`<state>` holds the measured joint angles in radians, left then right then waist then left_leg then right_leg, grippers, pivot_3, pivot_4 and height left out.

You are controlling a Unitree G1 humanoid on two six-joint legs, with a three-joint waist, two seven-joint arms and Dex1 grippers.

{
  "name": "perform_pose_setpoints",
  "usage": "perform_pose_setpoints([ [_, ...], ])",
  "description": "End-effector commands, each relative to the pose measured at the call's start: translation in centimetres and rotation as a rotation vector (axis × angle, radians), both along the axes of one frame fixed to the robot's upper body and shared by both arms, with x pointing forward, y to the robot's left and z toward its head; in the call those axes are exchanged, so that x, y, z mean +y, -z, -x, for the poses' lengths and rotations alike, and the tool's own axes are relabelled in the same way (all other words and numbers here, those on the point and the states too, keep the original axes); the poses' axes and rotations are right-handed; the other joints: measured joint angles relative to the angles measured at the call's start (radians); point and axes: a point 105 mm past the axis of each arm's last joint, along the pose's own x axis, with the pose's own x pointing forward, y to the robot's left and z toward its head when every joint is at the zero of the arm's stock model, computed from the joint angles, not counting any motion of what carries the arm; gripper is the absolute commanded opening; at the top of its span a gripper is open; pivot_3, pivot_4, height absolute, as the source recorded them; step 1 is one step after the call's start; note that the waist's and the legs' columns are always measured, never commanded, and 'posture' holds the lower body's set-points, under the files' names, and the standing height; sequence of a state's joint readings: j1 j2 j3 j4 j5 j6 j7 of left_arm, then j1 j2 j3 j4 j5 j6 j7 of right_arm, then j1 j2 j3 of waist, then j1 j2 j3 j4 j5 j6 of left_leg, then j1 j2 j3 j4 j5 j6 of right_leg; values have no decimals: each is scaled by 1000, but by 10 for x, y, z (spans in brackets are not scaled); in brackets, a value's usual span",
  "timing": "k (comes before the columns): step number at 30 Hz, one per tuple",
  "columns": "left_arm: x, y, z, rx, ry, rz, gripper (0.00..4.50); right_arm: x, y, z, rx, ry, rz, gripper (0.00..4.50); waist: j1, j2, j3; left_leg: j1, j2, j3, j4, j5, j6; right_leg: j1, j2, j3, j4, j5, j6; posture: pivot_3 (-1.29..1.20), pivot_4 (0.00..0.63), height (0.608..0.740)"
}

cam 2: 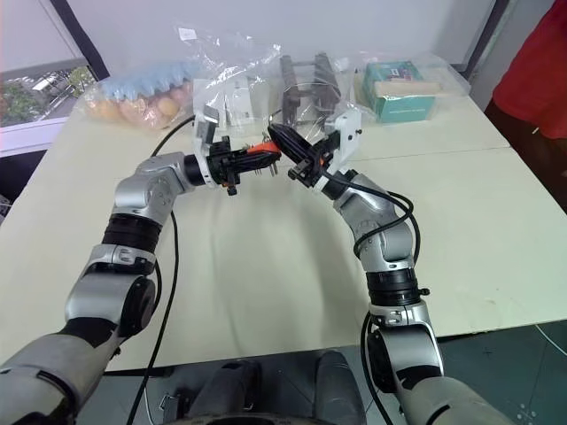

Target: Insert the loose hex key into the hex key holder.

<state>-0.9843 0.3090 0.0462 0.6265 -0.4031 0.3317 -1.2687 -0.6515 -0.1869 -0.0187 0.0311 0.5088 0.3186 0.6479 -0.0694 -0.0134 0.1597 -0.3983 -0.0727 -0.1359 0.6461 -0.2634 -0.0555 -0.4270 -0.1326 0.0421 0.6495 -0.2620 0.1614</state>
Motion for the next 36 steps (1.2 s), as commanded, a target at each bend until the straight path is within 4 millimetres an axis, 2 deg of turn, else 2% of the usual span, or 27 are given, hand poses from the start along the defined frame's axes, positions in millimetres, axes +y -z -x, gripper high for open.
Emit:
perform_pose_setpoints([
  [1, 1, -31, 4, -167, 23, -13, 0, -1, 2, 4, -20, -8, 49, 60, 0, 0, 0, 0, 0, 0, 0, 0, 0, 0, 0, 0, 0, 0, 0, 0, 150, 740],
  [7, 1, -19, 5, -202, 51, -104, 0, -10, -6, 3, -25, 13, 30, 60, 0, 0, 0, 0, 0, 2, 0, 0, 0, 0, 0, 0, 0, 0, 0, 0, 150, 740],
  [10, 1, -8, 5, -195, 59, -134, 0, -17, -14, 1, -28, 41, -1, 1045, 2, 0, 0, 0, 0, 2, 0, 0, 0, 0, 0, 0, 0, 0, 0, 0, 150, 740],
  [16, 5, 10, 6, -154, 64, -162, 0, -31, -25, 8, -61, 73, 22, 4248, 1, 0, 0, 0, 0, 2, 0, -1, 1, 0, 0, 0, 0, 0, 0, 0, 150, 740],
  [17, 5, 12, 6, -150, 63, -165, 0, -32, -25, 10, -58, 70, 32, 4447, 1, 0, 0, 0, 0, 1, 0, -1, 2, 0, 0, 0, 0, 0, 0, 0, 150, 740],
  [19, 7, 16, 6, -136, 62, -172, 0, -33, -17, 21, -47, 32, 116, 4447, 1, 0, 0, 0, 0, 2, 0, -2, 3, 0, 0, 0, 0, 0, 0, 0, 150, 740],
  [22, 11, 23, 5, -112, 38, -175, 0, -35, 12, 53, -17, -83, 330, 4447, 8, 0, 0, -1, 0, 1, 0, -3, 5, 0, 0, -1, -1, 0, 0, 0, 150, 740],
  [24, 10, 26, 5, -85, 23, -152, 0, -42, 29, 62, -33, -84, 490, 4447, 9, -1, 0, -2, 0, 2, 1, -3, 6, 0, 0, -1, -2, 0, 0, 0, 150, 740],
  [27, 8, 32, 15, 3, 46, -100, 0, -53, 42, 67, -51, -73, 636, 4447, 10, -1, 1, -2, 0, 3, 2, -3, 6, 1, 0, -1, -1, 0, 1, 0, 150, 740],
  [30, 5, 48, 36, 131, 92, -82, 0, -62, 43, 69, -55, -63, 671, 4447, 7, -1, 1, -1, 0, 3, 3, -3, 6, 1, 0, -1, 0, 0, 1, 0, 150, 740],
  [33, 7, 71, 47, 332, 60, -88, 0, -68, 45, 69, -61, -46, 713, 4447, 10, -1, 1, -1, 1, 2, 2, -3, 6, 1, 0, -1, 0, 0, 1, 0, 150, 740],
  [36, 11, 105, 46, 545, -46, -169, 0, -72, 51, 70, -79, -41, 782, 4447, 24, -1, 1, -1, 0, 2, 3, -3, 6, 1, 0, -1, 0, 0, 1, 0, 150, 740],
])
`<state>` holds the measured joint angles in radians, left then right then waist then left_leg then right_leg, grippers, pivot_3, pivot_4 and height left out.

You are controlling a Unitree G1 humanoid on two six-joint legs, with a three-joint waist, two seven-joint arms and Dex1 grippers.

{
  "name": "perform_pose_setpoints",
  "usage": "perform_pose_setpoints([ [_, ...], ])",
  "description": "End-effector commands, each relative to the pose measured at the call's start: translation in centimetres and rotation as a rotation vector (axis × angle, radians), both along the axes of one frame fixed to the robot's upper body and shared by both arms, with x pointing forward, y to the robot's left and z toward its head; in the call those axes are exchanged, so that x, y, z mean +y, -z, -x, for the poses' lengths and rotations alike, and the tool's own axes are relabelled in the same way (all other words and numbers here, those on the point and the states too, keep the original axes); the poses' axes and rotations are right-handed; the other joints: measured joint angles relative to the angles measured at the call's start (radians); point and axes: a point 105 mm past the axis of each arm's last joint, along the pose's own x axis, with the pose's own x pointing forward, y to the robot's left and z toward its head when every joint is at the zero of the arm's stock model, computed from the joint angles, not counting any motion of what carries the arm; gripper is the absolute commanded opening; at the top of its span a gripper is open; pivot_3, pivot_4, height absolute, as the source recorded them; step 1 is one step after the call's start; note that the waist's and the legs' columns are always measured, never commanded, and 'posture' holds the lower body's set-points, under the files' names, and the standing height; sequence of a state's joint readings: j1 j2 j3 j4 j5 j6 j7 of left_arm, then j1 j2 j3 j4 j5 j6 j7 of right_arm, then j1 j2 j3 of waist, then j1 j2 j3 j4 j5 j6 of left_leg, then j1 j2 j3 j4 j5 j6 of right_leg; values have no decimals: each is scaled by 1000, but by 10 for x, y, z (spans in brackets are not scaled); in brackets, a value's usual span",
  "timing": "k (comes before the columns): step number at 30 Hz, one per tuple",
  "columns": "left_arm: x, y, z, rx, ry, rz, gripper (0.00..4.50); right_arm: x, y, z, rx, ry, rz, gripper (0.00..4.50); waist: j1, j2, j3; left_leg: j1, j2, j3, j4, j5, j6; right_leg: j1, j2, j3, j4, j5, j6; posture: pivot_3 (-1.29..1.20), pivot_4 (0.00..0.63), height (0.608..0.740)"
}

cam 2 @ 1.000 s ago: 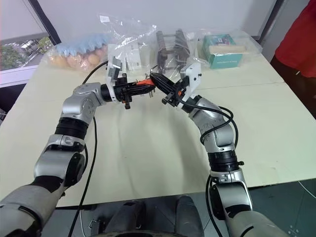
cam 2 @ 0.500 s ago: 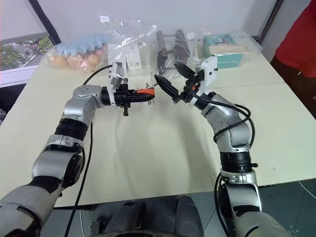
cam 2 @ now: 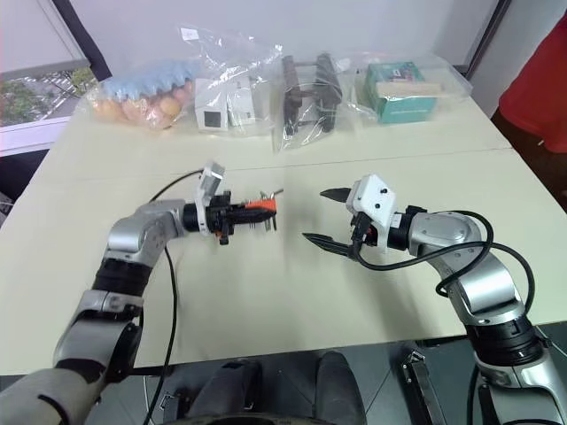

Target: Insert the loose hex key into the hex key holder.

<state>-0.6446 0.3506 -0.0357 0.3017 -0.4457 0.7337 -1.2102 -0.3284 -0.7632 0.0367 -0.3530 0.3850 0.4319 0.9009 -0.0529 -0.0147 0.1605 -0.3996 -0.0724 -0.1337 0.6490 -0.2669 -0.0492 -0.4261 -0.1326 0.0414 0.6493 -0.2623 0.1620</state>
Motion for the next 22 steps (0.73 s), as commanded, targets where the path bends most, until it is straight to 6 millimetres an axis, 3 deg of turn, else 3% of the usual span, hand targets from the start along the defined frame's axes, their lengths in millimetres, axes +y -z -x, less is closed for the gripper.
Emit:
perform_pose_setpoints([
  [1, 3, 18, -2, 147, -87, -91, 0, 0, -7, 4, -77, -28, 58, 4447, 12, 0, 0, 0, 0, 0, 0, 0, 0, 1, 0, 0, 0, 0, 0, 0, 150, 740],
  [3, 6, 31, -5, 208, -130, -124, 0, 1, -6, 3, -86, -30, 70, 4447, 18, 0, 0, 1, 0, 0, 1, 0, 0, 2, 0, 0, 0, 0, 0, 0, 150, 740],
  [4, 8, 36, -7, 243, -153, -132, 907, 1, -5, 3, -90, -31, 73, 4500, 19, 0, 0, 1, 0, 0, 1, 0, 0, 2, 0, 0, 0, 0, 0, 0, 150, 740],
  [5, 10, 40, -9, 274, -181, -140, 1222, 2, -4, 3, -92, -32, 75, 4500, 19, 0, 0, 1, 0, 0, 1, 0, 0, 2, 0, 0, 0, 0, 0, 0, 150, 740],
  [11, 26, 48, -16, 324, -288, -193, 4266, 5, 0, 5, -89, -45, 77, 4500, 37, 0, 0, 10, 0, 0, -1, 0, -1, 12, 0, 0, -3, 0, 0, 0, 150, 740],
  [14, 49, 47, -25, 255, -404, -270, 4399, 3, 4, 7, -82, -48, 88, 4500, 34, 0, 0, 17, 1, 0, -2, 0, 0, 18, 0, 0, -5, 0, 0, 0, 150, 740],
  [16, 71, 43, -25, 71, -470, -421, 4399, -1, 8, 11, -71, -48, 109, 4500, 29, 0, 0, 19, 1, 0, -4, 0, 0, 20, 0, 0, -5, 0, 0, 0, 150, 740],
  [22, 114, -17, -23, -242, -711, -332, 4399, -21, 17, 7, -53, 74, 73, 4500, 31, 0, 0, 20, 2, 0, -8, 0, 0, 19, 0, 1, -6, 0, 0, 0, 150, 740],
])
